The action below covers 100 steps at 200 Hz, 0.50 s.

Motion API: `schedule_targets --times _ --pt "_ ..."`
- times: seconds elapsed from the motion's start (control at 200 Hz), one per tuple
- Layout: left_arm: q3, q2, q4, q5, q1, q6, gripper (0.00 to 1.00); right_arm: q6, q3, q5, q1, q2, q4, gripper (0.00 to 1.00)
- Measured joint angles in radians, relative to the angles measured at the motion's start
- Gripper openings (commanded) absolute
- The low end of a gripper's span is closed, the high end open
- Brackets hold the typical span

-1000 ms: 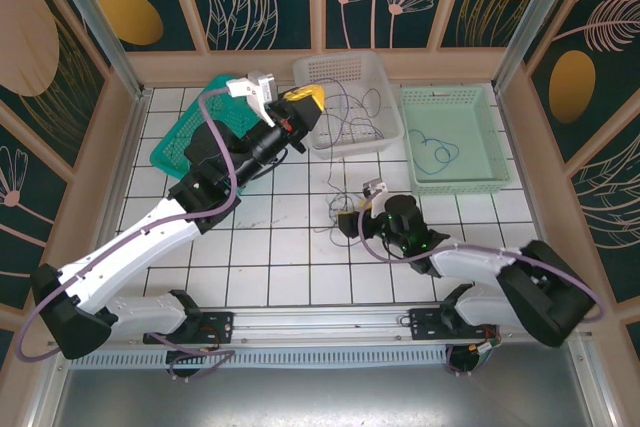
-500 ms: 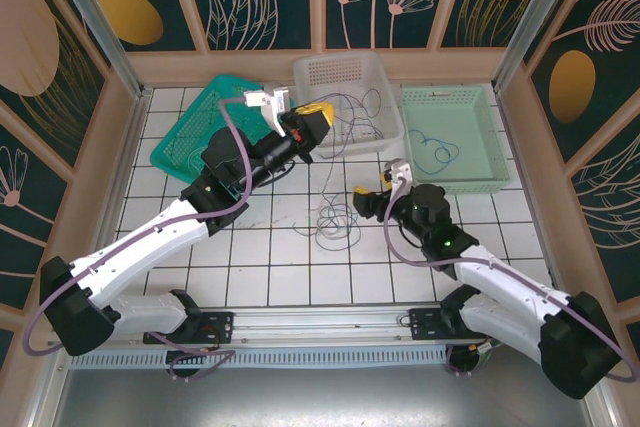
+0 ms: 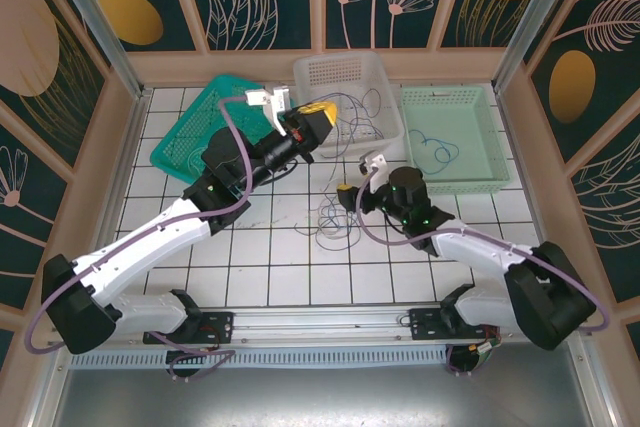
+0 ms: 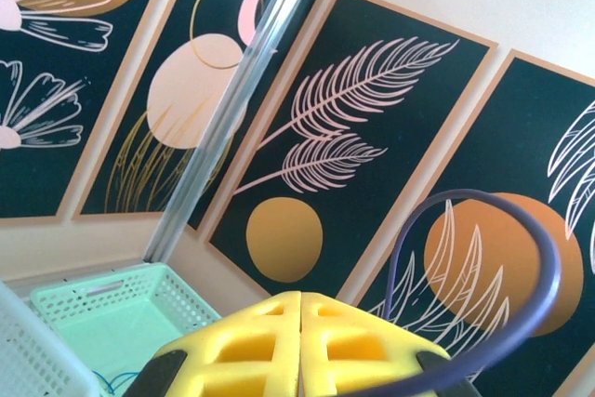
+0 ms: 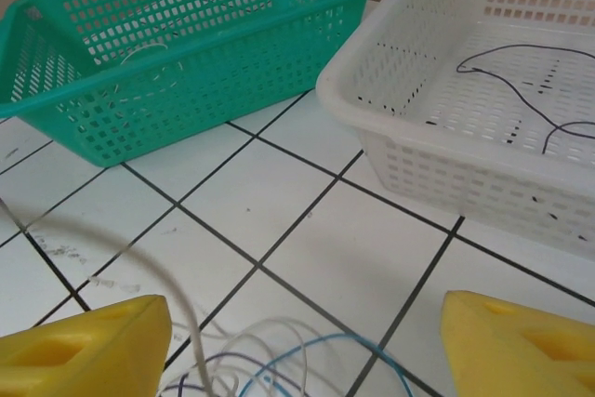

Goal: Untangle the cables

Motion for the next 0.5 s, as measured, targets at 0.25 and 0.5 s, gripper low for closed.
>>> schedule_targets --times 0.25,0.5 --pt "-0.005 0.002 -0.003 -0.01 0.0 0.005 0.02 0.04 0.038 -0.044 -0.017 0.085 0.062 0.02" --pt "0.047 -0.063 -0.081 -0.126 0.0 0.115 0.02 0.144 -0.043 -0.066 -0.016 0.114 0.032 0.0"
